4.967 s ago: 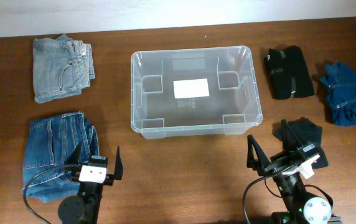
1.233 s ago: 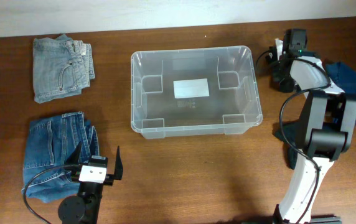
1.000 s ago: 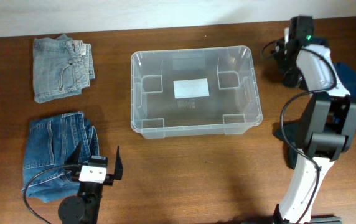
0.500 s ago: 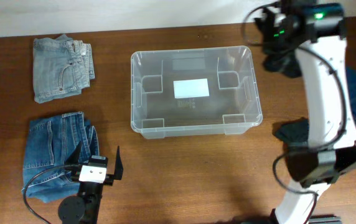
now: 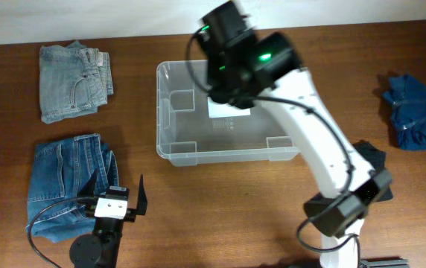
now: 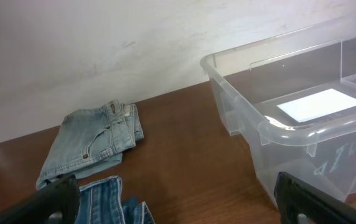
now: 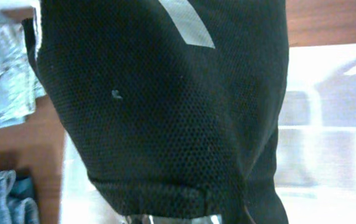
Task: Pack container
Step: 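Carry the black garment into the container's left side and release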
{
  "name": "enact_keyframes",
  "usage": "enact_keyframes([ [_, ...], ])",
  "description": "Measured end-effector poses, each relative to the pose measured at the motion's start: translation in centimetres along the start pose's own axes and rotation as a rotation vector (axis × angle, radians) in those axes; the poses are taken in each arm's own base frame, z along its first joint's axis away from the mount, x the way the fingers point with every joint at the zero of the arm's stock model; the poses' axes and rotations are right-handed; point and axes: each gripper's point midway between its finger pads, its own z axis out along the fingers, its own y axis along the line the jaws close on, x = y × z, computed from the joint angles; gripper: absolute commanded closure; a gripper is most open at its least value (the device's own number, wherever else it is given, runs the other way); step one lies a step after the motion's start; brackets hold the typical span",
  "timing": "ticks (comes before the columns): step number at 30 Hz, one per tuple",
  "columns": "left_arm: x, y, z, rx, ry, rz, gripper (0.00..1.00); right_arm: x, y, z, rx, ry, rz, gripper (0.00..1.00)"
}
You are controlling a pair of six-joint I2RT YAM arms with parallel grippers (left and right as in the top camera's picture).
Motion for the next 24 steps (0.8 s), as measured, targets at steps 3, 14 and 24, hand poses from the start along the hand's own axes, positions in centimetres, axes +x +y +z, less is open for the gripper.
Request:
enact_keyframes([
  [3, 0.0, 0.0, 0.0, 0.0, 0.0, 0.0, 0.01, 1.9, 1.8, 2.1, 0.004, 0.045, 0.005, 0.96],
  [14, 0.0, 0.0, 0.0, 0.0, 0.0, 0.0, 0.01, 5.8, 2.7, 9.2, 0.099, 0.151, 0.06, 0.96],
  [24, 0.0, 0.0, 0.0, 0.0, 0.0, 0.0, 0.01, 8.8, 2.0, 14.3, 0.17, 0.234, 0.059, 0.96],
])
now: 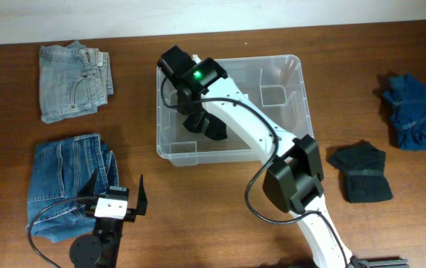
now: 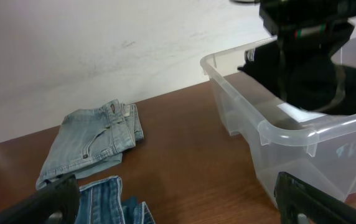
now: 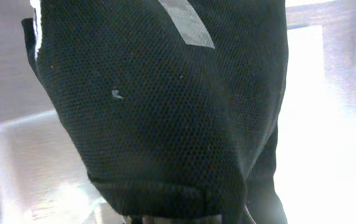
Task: Pack container
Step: 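Carry the black garment into the container's left side and release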
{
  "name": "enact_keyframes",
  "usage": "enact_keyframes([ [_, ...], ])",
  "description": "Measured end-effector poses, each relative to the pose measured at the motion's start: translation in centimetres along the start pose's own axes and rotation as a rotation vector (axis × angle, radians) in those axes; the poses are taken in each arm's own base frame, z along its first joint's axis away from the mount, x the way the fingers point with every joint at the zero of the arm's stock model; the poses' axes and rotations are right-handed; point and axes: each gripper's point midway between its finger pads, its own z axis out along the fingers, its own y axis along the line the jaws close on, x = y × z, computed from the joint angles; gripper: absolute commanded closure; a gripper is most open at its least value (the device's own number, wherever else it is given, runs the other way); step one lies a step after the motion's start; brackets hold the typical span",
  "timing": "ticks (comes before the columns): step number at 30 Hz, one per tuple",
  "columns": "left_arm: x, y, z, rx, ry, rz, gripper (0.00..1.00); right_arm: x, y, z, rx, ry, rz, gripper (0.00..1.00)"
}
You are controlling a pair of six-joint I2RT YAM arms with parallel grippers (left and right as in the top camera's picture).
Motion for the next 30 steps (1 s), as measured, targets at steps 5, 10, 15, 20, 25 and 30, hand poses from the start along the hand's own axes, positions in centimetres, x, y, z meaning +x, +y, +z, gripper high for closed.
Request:
enact_keyframes([
  [5, 0.0, 0.0, 0.0, 0.0, 0.0, 0.0, 0.01, 0.4, 0.7, 1.6, -0.015, 0.019, 0.001, 0.95],
  [10, 0.0, 0.0, 0.0, 0.0, 0.0, 0.0, 0.01, 0.6, 1.4, 1.9, -0.043, 0.032, 0.004, 0.78],
  [15, 0.0, 0.0, 0.0, 0.0, 0.0, 0.0, 0.01, 0.7, 1.6, 1.9, -0.049, 0.037, 0.007, 0.43],
  [20, 0.0, 0.0, 0.0, 0.0, 0.0, 0.0, 0.01, 0.9, 1.7, 1.9, -0.053, 0.039, -0.003, 0.27],
  [25, 0.0, 0.0, 0.0, 0.0, 0.0, 0.0, 0.01, 0.6, 2.0, 1.8, -0.063, 0.029, -0.019, 0.21],
  [30, 0.0, 0.0, 0.0, 0.0, 0.0, 0.0, 0.01, 0.4, 2.2, 1.8, -0.071, 0.02, -0.078, 0.16],
])
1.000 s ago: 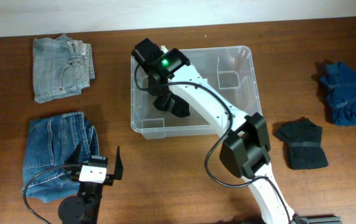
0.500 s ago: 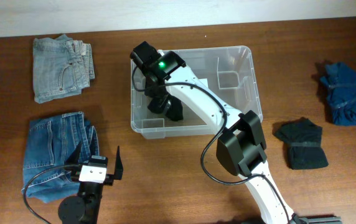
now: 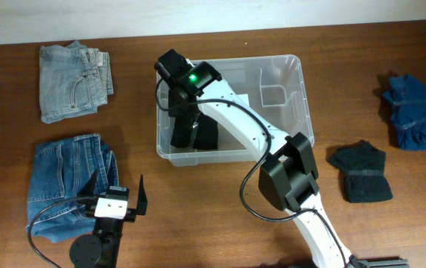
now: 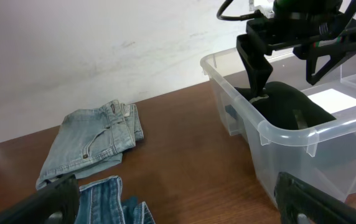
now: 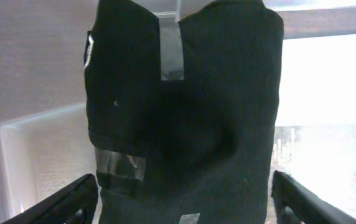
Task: Pack container
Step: 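Carry the black garment into the container's left side and release, then withdraw the right gripper toward the teal garment at right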
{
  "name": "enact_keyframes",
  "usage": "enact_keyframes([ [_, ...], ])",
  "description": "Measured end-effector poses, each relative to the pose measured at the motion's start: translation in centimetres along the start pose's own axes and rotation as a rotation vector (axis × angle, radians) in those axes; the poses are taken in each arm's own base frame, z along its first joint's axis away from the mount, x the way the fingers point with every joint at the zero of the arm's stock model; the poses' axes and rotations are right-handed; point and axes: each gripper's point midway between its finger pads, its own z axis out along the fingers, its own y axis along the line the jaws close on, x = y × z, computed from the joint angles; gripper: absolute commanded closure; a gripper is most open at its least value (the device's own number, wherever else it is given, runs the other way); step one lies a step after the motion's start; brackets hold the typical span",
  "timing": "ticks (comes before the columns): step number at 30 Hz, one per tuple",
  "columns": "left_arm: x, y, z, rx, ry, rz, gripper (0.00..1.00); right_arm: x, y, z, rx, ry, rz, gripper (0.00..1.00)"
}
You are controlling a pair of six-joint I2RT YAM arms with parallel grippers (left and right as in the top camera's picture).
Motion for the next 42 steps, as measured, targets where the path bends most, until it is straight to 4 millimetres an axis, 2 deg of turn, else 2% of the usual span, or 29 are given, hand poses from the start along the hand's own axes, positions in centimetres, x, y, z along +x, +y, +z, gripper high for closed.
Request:
enact_keyframes([
  [5, 0.0, 0.0, 0.0, 0.0, 0.0, 0.0, 0.0, -1.1, 0.7, -1.2, -0.027, -0.036, -0.056, 0.08],
  [8, 0.0, 0.0, 0.0, 0.0, 0.0, 0.0, 0.01, -2.1, 0.8, -2.8, -0.044, -0.067, -0.085, 0.02],
  [11, 0.0, 0.0, 0.0, 0.0, 0.0, 0.0, 0.01, -2.6, -0.3, -4.8, -0.02, -0.079, -0.101, 0.01],
  [13, 0.0, 0.0, 0.0, 0.0, 0.0, 0.0, 0.0, -3.3, -2.1, -6.7, 0.011, -0.091, -0.099, 0.01],
  [15, 0.0, 0.0, 0.0, 0.0, 0.0, 0.0, 0.01, -4.2, -5.3, -9.1, 0.06, -0.097, -0.094, 0.01],
  [17, 0.0, 0.0, 0.0, 0.0, 0.0, 0.0, 0.01, -5.3, -9.3, -11.8, 0.119, -0.104, -0.086, 0.02],
  [18, 0.0, 0.0, 0.0, 0.0, 0.0, 0.0, 0.01, -6.1, -12.3, -13.5, 0.162, -0.115, -0.065, 0.01],
  [19, 0.0, 0.0, 0.0, 0.0, 0.0, 0.0, 0.01, -6.5, -14.3, -14.5, 0.194, -0.121, -0.055, 0.02],
  [22, 0.0, 0.0, 0.0, 0.0, 0.0, 0.0, 0.01, -7.1, -22.0, -18.2, 0.322, -0.131, -0.006, 0.01],
  [25, 0.0, 0.0, 0.0, 0.0, 0.0, 0.0, 0.01, -7.5, -29.4, -20.3, 0.434, -0.117, 0.051, 0.01],
  [31, 0.0, 0.0, 0.0, 0.0, 0.0, 0.0, 0.01, -7.2, -40.0, -20.2, 0.531, -0.05, 0.18, 0.01],
  [33, 0.0, 0.0, 0.0, 0.0, 0.0, 0.0, 0.01, -6.8, -42.9, -19.7, 0.54, -0.026, 0.207, 0.01],
  [34, 0.0, 0.0, 0.0, 0.0, 0.0, 0.0, 0.0, -6.5, -44.5, -19.1, 0.536, -0.013, 0.223, 0.01],
  [38, 0.0, 0.0, 0.0, 0.0, 0.0, 0.0, 0.01, -5.1, -49.1, -16.7, 0.507, 0.049, 0.257, 0.02],
  [42, 0.0, 0.0, 0.0, 0.0, 0.0, 0.0, 0.01, -2.6, -52.7, -12.8, 0.49, 0.131, 0.258, 0.02],
])
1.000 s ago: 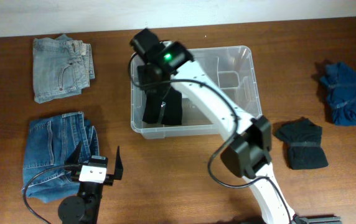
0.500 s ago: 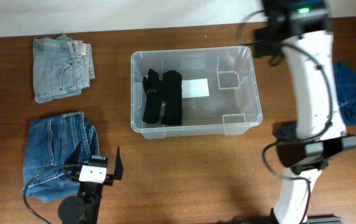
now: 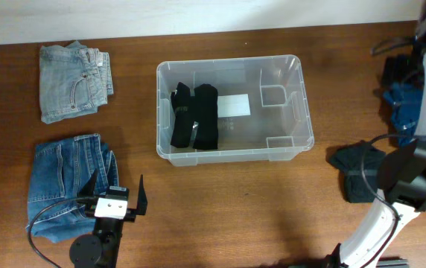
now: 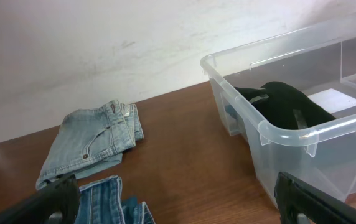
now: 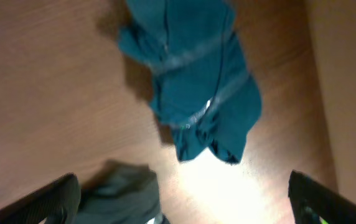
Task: Pack container
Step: 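Withdraw the right gripper toward the teal garment at right, then grasp the teal folded garment with the right gripper and lift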
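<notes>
The clear plastic container (image 3: 296,89) stands mid-table, and one folded black garment (image 3: 194,117) lies in its left end, seen also in the left wrist view as the black garment (image 4: 287,102). My right gripper (image 5: 181,208) is open and empty, high over a crumpled blue garment (image 5: 190,93) at the table's right side. A second black garment (image 5: 122,193) lies beside it. My left gripper (image 4: 178,202) is open and empty, low at the front left, next to folded dark jeans (image 3: 71,182). Folded light jeans (image 3: 75,71) lie at the back left.
A white label (image 3: 233,105) lies on the container floor, and small moulded pockets sit at its right corners. My right arm runs along the table's right edge and covers part of the blue garment and the second black garment (image 3: 354,175). A pale wall (image 4: 103,37) rises behind the table.
My right gripper, then open over the black garment in the container's left end, has left the container and is now open above the blue garment at the right. The black garment stays in the container.
My right gripper first held a black garment above the container. It then held that garment down in the container's left end. After that it stood open with the garment lying there. Now it is at the table's right side, and my left arm has not moved.
</notes>
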{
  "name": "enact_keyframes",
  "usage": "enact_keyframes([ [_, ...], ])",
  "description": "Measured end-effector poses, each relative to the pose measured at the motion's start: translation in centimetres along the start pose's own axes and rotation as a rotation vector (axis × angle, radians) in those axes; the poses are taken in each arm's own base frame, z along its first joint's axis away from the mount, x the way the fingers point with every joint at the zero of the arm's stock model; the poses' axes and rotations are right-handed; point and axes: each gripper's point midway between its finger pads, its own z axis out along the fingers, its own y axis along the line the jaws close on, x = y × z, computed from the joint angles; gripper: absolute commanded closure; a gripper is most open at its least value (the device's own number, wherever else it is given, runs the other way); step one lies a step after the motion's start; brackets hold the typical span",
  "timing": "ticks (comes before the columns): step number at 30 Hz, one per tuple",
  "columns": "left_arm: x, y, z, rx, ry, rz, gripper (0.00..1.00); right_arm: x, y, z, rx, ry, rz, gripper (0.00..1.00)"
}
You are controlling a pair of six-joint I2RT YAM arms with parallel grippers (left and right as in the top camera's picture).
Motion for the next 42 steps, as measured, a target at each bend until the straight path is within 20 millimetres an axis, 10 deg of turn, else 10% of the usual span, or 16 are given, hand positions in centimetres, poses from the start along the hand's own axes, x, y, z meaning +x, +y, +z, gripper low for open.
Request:
enact_keyframes([
  [4, 0.0, 0.0, 0.0, 0.0, 0.0, 0.0, 0.01, 1.3, 0.0, 5.0, 0.02, 0.053, -0.073, 0.02],
  [16, 0.0, 0.0, 0.0, 0.0, 0.0, 0.0, 0.01, 2.3, -1.5, 11.5, 0.202, 0.07, -0.352, 0.02],
  [42, 0.0, 0.0, 0.0, 0.0, 0.0, 0.0, 0.01, 3.1, -1.0, 16.2, 0.213, 0.058, -0.482, 0.02],
])
